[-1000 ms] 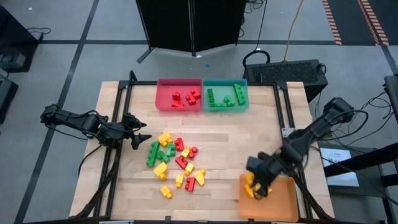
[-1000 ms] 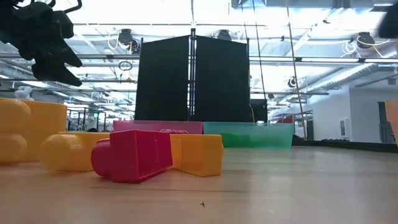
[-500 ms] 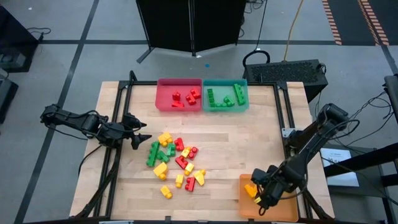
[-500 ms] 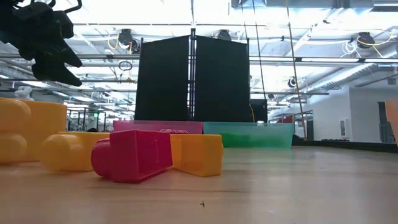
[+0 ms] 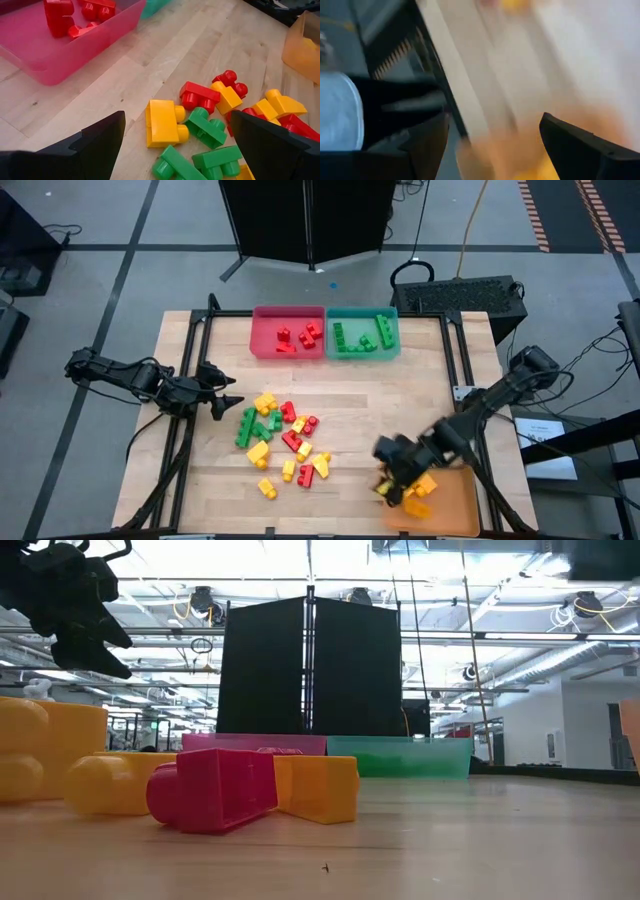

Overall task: Sort blocks
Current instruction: Move the bottom right yellow game piece closer to the right

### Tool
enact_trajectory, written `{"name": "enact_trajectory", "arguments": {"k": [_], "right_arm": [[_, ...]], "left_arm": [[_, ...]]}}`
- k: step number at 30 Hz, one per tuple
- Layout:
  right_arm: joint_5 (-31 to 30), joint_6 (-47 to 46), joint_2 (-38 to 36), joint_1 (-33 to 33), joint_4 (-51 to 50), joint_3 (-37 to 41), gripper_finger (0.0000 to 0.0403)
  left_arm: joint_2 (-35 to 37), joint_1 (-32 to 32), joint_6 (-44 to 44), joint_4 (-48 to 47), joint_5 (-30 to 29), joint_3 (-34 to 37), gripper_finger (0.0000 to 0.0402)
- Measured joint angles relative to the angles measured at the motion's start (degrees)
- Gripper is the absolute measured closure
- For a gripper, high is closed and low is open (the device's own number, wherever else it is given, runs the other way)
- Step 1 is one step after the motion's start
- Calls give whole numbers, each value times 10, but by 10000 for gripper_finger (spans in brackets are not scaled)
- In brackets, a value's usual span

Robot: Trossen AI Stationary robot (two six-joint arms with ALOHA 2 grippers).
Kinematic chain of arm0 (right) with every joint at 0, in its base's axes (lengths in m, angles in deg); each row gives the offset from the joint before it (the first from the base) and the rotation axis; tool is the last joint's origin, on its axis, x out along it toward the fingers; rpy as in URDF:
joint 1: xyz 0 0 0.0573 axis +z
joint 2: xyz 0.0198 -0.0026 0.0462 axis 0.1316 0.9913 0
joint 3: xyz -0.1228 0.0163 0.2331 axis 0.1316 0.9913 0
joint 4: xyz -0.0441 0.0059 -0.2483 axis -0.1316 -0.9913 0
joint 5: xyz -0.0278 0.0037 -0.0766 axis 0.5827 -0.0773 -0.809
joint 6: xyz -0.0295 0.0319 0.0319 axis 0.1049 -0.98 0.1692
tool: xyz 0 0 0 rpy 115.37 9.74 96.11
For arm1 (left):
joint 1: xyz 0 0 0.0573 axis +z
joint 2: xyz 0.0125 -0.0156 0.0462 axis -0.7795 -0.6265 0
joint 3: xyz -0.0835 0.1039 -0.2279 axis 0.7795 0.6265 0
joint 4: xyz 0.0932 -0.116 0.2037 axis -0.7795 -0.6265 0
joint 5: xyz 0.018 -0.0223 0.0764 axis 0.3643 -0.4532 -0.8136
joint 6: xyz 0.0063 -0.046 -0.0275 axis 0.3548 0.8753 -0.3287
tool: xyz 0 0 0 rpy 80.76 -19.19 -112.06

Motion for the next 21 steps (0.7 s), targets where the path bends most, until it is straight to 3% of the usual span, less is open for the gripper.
{"name": "enact_trajectory", "arguments": {"k": [5, 10, 14, 21], "right_arm": [[-82, 276, 40, -74, 28, -64, 98], [-47, 480, 119, -125, 70, -103, 97], [-2, 568, 200, -141, 83, -143, 97], [12, 618, 308, -144, 83, -198, 97]], "left_arm": [[0, 0, 0, 0, 0, 0, 40], [0, 0, 0, 0, 0, 0, 40], [0, 0, 0, 0, 0, 0, 40], [0, 0, 0, 0, 0, 0, 40]]}}
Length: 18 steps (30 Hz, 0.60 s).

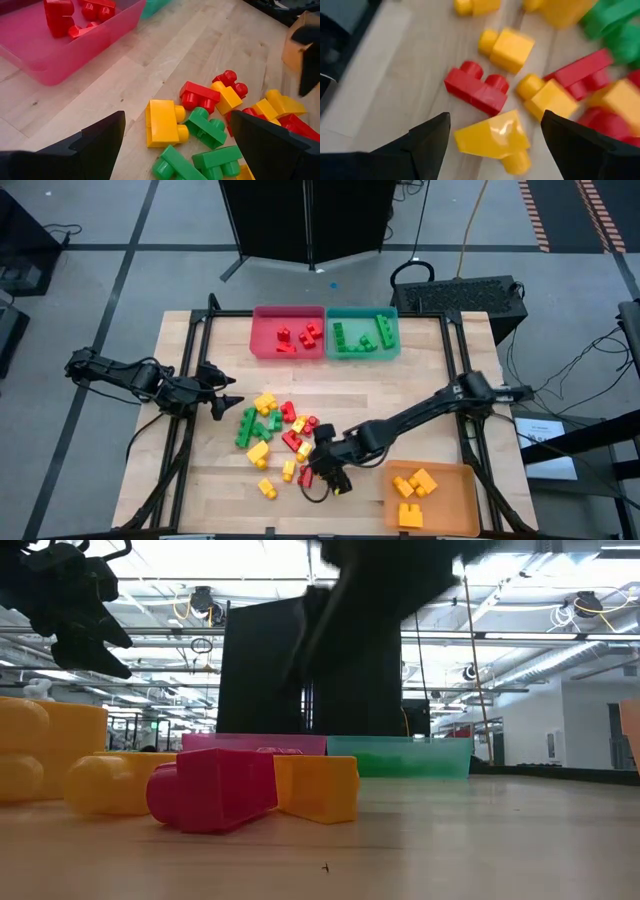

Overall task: Sort blocks
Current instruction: Move the bottom right yellow game piece closer to the right

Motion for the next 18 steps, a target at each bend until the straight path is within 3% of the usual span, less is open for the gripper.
{"name": "enact_trajectory", "arguments": {"k": [6, 15, 18], "right_arm": [[10, -5, 53, 0, 5, -5, 96], [-40, -18, 73, -5, 2, -6, 96], [-64, -44, 72, -13, -47, -6, 96]], "left_arm": [[0, 0, 0, 0, 0, 0, 40], [0, 0, 0, 0, 0, 0, 40], [0, 0, 0, 0, 0, 0, 40]]}}
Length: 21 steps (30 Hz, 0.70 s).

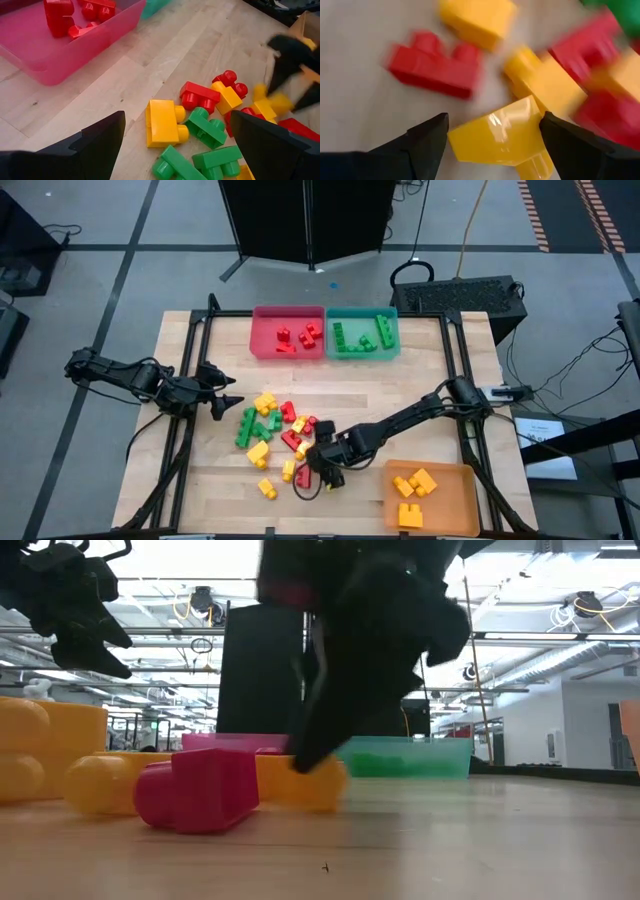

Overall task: Sort blocks
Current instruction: Move the bottom right yellow game piece closer to the right, then put the yellow game piece into the yellow bin

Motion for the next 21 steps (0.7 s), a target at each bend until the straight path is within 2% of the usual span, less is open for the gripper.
{"name": "enact_trajectory", "arguments": {"k": [9, 14, 17, 21], "right_arm": [[-25, -186, -21, -14, -261, 3, 96], [-15, -301, -55, -17, -325, 8, 96], [-10, -399, -89, -21, -357, 8, 96], [-19, -588, -142, -32, -409, 7, 96]], "left_arm": [[0, 0, 0, 0, 0, 0, 40], [0, 0, 0, 0, 0, 0, 40], [0, 0, 0, 0, 0, 0, 40], [0, 0, 0, 0, 0, 0, 40]]}}
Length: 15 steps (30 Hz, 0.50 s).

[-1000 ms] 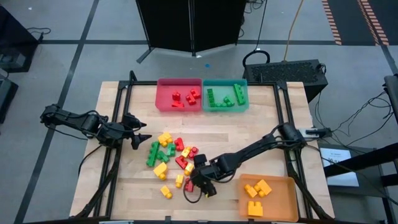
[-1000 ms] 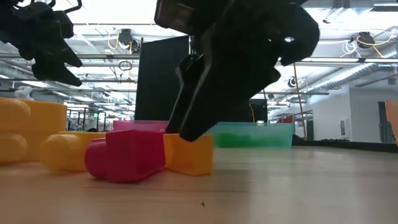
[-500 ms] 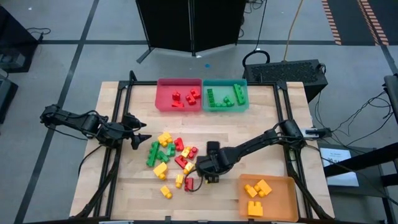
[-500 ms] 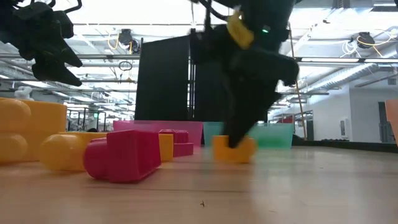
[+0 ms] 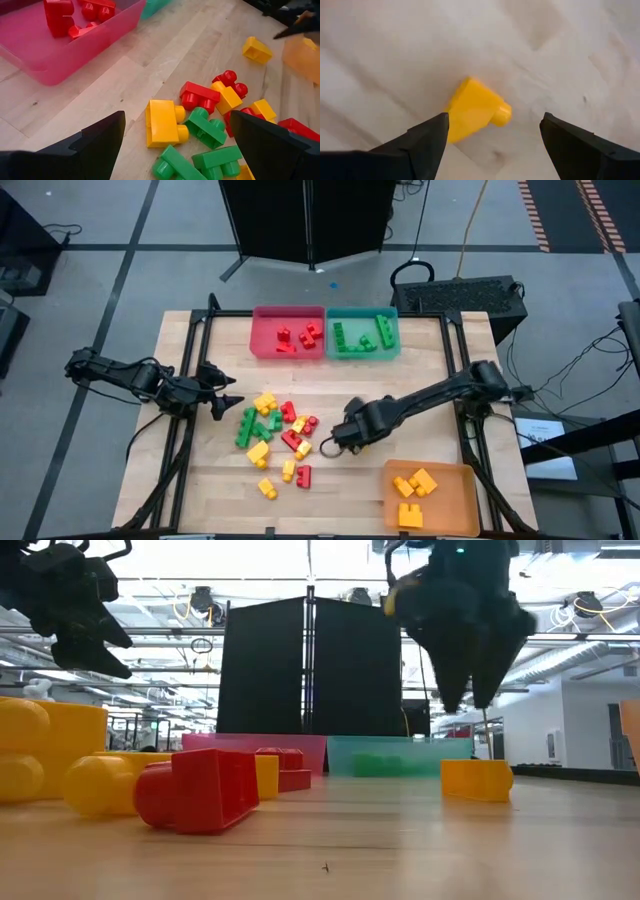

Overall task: Sort blocks
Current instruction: Put the yellow game piece into the yellow bin

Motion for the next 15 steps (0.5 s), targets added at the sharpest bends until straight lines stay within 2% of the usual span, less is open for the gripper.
{"name": "enact_trajectory", "arguments": {"k": [5, 7, 12, 15], "right_arm": [[-7, -209, -26, -10, -14, -1, 96], [-6, -261, -21, -11, 1, 0, 96], [43, -269, 7, -8, 76, 0, 96], [53, -280, 29, -1, 96, 0, 96]], "left_arm": [[0, 0, 0, 0, 0, 0, 40], [0, 0, 0, 0, 0, 0, 40], [0, 0, 0, 0, 1, 0, 40], [0, 0, 0, 0, 1, 0, 40]]}}
